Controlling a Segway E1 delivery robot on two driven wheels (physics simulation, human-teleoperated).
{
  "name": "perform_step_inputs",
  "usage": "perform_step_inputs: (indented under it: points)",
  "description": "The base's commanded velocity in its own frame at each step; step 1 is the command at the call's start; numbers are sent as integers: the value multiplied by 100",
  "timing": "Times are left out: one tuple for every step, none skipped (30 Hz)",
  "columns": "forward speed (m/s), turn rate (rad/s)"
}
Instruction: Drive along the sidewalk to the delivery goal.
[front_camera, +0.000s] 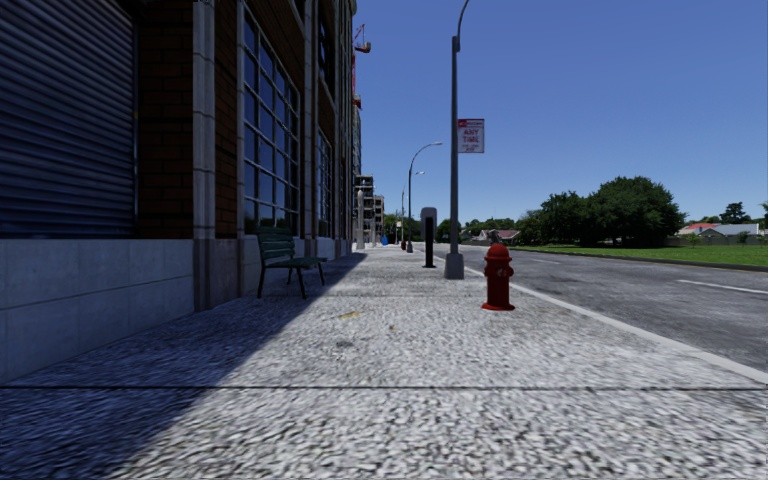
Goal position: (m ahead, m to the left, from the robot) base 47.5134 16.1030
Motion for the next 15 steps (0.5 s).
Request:
perform_step_inputs:
  points:
    - [200,0]
    - [200,0]
    - [200,0]
    - [200,0]
    - [200,0]
    - [200,0]
    - [200,0]
    - [200,0]
    - [200,0]
    - [200,0]
    - [200,0]
    - [200,0]
    - [200,0]
    - [200,0]
    - [200,0]
